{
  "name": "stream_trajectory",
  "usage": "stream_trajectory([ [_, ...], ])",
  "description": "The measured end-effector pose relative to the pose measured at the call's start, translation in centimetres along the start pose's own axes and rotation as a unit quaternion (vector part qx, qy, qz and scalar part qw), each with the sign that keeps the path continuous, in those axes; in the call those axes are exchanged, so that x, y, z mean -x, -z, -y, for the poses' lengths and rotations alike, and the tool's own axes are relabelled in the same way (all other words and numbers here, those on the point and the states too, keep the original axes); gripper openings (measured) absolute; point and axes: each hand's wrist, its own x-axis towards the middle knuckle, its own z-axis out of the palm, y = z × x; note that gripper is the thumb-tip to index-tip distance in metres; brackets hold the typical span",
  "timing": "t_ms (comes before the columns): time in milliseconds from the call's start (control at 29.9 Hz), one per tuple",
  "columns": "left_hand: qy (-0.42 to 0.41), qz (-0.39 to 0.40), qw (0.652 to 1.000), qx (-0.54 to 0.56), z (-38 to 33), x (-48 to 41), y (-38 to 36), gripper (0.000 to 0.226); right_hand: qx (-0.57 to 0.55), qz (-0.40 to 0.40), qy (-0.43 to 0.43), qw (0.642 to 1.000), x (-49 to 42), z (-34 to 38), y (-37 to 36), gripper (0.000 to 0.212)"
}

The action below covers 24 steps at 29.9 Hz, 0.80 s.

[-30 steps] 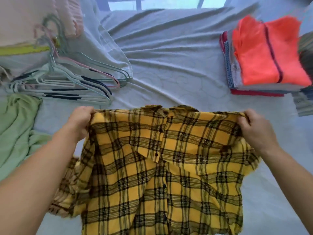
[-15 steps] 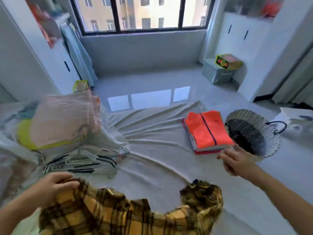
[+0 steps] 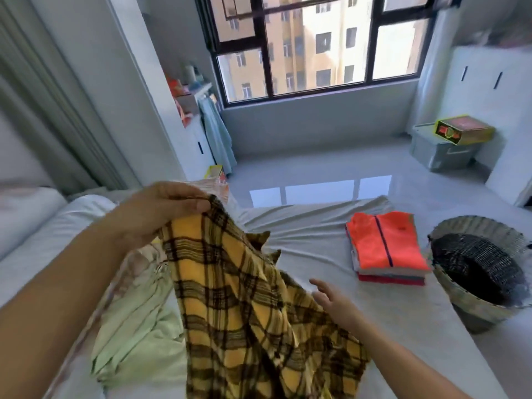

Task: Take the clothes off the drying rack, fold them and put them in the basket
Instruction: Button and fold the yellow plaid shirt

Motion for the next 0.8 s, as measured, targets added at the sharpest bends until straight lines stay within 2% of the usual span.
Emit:
stream_trajectory([
  [100, -0.053, -0.013, 0.999, -0.002, -4.5, 2.1, -0.8, 0.065, -0.046, 0.003, 0.036, 0.998, 1.1, 1.4, 2.1, 0.050],
  [167, -0.076, -0.031, 0.997, 0.003, -6.3, 2.7, -0.7, 0.067, -0.104, 0.028, 0.031, 0.994, 1.6, 2.6, 2.6, 0.071],
  [201, -0.089, -0.041, 0.995, 0.000, -7.3, 3.0, -0.8, 0.066, -0.119, 0.049, 0.025, 0.991, 2.2, 3.1, 3.0, 0.071],
  [301, -0.089, -0.072, 0.993, -0.015, -9.7, 3.4, -0.2, 0.067, -0.144, 0.146, 0.030, 0.978, 4.2, 4.4, 4.5, 0.033],
  [334, -0.084, -0.082, 0.993, -0.024, -10.2, 3.7, 0.3, 0.068, -0.139, 0.166, 0.038, 0.976, 5.0, 5.0, 5.3, 0.035],
  [401, -0.065, -0.099, 0.992, -0.051, -10.4, 3.9, 1.6, 0.059, -0.134, 0.177, 0.059, 0.973, 6.1, 5.9, 7.5, 0.052],
  [501, -0.052, -0.125, 0.990, -0.048, -10.0, 4.1, 3.0, 0.014, -0.174, 0.157, 0.070, 0.970, 6.8, 7.4, 11.4, 0.062],
  [602, -0.076, -0.139, 0.987, -0.026, -9.9, 3.4, 2.7, 0.013, -0.271, 0.150, 0.030, 0.950, 7.5, 8.3, 12.8, 0.042],
  [702, -0.098, -0.143, 0.985, -0.011, -10.7, 1.9, 1.0, 0.013, -0.294, 0.209, -0.016, 0.932, 7.6, 8.7, 10.0, 0.049],
  [769, -0.108, -0.144, 0.983, -0.026, -11.5, 1.1, 0.2, 0.016, -0.307, 0.239, 0.026, 0.921, 7.8, 9.3, 8.5, 0.067],
  [802, -0.109, -0.146, 0.983, -0.033, -11.9, 0.8, 0.1, 0.017, -0.333, 0.258, 0.084, 0.903, 7.8, 10.0, 8.3, 0.063],
])
